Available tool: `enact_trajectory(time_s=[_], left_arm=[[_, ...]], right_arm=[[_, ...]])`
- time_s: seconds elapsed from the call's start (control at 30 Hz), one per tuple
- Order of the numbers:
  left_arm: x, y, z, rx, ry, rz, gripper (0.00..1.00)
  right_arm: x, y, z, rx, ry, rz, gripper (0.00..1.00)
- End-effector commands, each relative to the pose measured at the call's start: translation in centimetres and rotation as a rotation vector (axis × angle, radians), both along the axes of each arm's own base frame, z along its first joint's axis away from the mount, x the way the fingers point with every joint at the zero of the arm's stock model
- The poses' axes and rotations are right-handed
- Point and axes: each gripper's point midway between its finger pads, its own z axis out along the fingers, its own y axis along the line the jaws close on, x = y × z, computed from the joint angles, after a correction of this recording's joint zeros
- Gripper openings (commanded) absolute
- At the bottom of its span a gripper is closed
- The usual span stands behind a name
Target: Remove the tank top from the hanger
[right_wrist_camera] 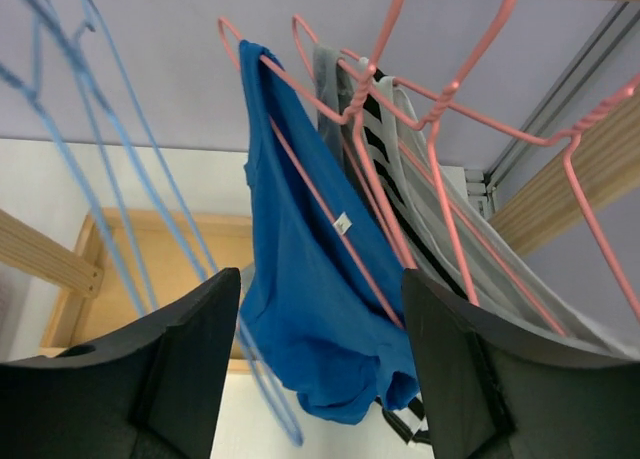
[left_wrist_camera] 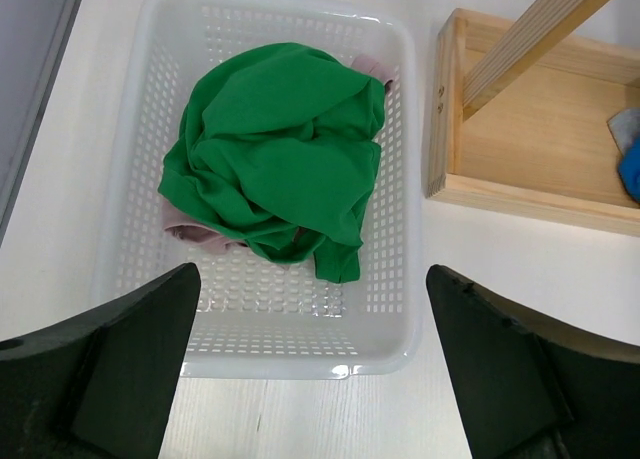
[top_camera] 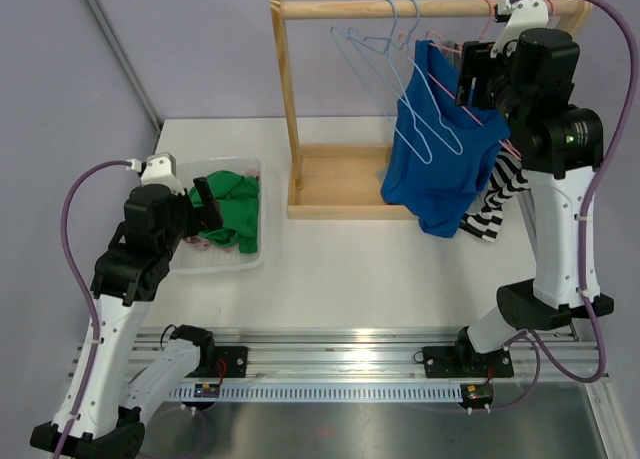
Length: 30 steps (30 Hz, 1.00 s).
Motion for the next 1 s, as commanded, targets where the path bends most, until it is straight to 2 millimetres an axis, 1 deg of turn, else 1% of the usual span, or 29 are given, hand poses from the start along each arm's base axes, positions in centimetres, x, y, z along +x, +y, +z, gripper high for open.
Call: enact_trajectory(time_s=[0.0, 0.03, 0.07, 0.13, 0.17, 0.23, 0.27, 0.33, 0.43, 0.47, 0.53, 0.57, 0.67, 0.7, 0.73, 0.77, 0.8, 0.83, 0.87, 0.9, 0.97], left_arm=[[0.9, -0.9, -0.1, -0.015, -0.040, -0.043, 0.99], [1.0, -0.9, -0.4, -0.018, -0.041, -0.039, 0.99], [1.0, -1.0, -1.5, -0.017, -0.020, -0.045, 0.99], [1.1, -1.2, -2.3, -0.018, -0.009, -0.051, 0.99], [1.0, -1.4, -3.1, -0.016, 0.009, -0.062, 0.99], [1.2, -1.6, -3.6, -0.018, 0.015, -0.074, 0.99], [1.2, -2.0, -3.8, -0.028, 0.023, -0.094, 0.99], [1.3, -2.4, -3.9, -0.034, 0.033, -0.109, 0.99], [1.3, -2.6, -4.1, -0.038, 0.040, -0.118, 0.99], [1.3, -2.7, -4.1, -0.042, 0.036, -0.127, 0.99], [1.3, -2.7, -4.2, -0.042, 0.039, -0.129, 0.99], [1.3, -2.7, -4.2, -0.042, 0.039, -0.127, 0.99], [1.3, -2.9, -4.3, -0.046, 0.042, -0.135, 0.99], [1.3, -2.9, -4.3, -0.047, 0.043, -0.136, 0.99], [1.3, -3.0, -4.5, -0.048, 0.048, -0.138, 0.99], [1.3, -3.1, -4.5, -0.051, 0.050, -0.145, 0.99], [1.3, -3.2, -4.5, -0.053, 0.051, -0.148, 0.99], [1.3, -3.2, -4.6, -0.053, 0.052, -0.149, 0.99], [1.3, -3.2, -4.6, -0.055, 0.054, -0.152, 0.99], [1.3, -3.2, -4.6, -0.054, 0.056, -0.152, 0.99], [1.3, -3.3, -4.8, -0.055, 0.059, -0.153, 0.99]], right_arm=[[1.6, -0.7, -0.9, -0.024, 0.030, 0.048, 0.71], [2.1, -0.9, -1.5, -0.029, 0.045, 0.043, 0.71], [2.6, -1.1, -1.9, -0.031, 0.050, 0.039, 0.70], [3.7, -2.0, -2.6, -0.044, 0.060, 0.021, 0.68], [4.1, -2.2, -3.0, -0.044, 0.068, 0.021, 0.68], [4.9, -2.6, -3.9, -0.033, 0.087, 0.020, 0.65], [5.0, -2.2, -4.2, -0.022, 0.096, 0.048, 0.64], [5.6, -2.3, -5.0, -0.030, 0.114, 0.048, 0.63], [6.2, -2.7, -5.5, -0.053, 0.121, 0.036, 0.62], [6.2, -2.4, -5.5, -0.048, 0.121, 0.052, 0.57], [6.3, -1.9, -5.7, -0.033, 0.128, 0.078, 0.51], [6.2, -1.0, -5.8, -0.014, 0.130, 0.126, 0.45], [6.0, 0.3, -5.7, 0.033, 0.133, 0.185, 0.35], [5.9, 0.7, -5.6, 0.058, 0.133, 0.192, 0.30], [5.9, 0.9, -5.8, 0.076, 0.137, 0.198, 0.28], [5.9, 1.4, -5.4, 0.098, 0.124, 0.215, 0.27], [6.0, 1.8, -5.9, 0.127, 0.134, 0.223, 0.22], [6.0, 2.1, -5.8, 0.139, 0.131, 0.235, 0.20], [6.0, 2.3, -5.5, 0.153, 0.120, 0.247, 0.14], [5.9, 2.5, -5.2, 0.182, 0.117, 0.244, 0.00], [5.8, 2.8, -4.9, 0.203, 0.114, 0.254, 0.00]])
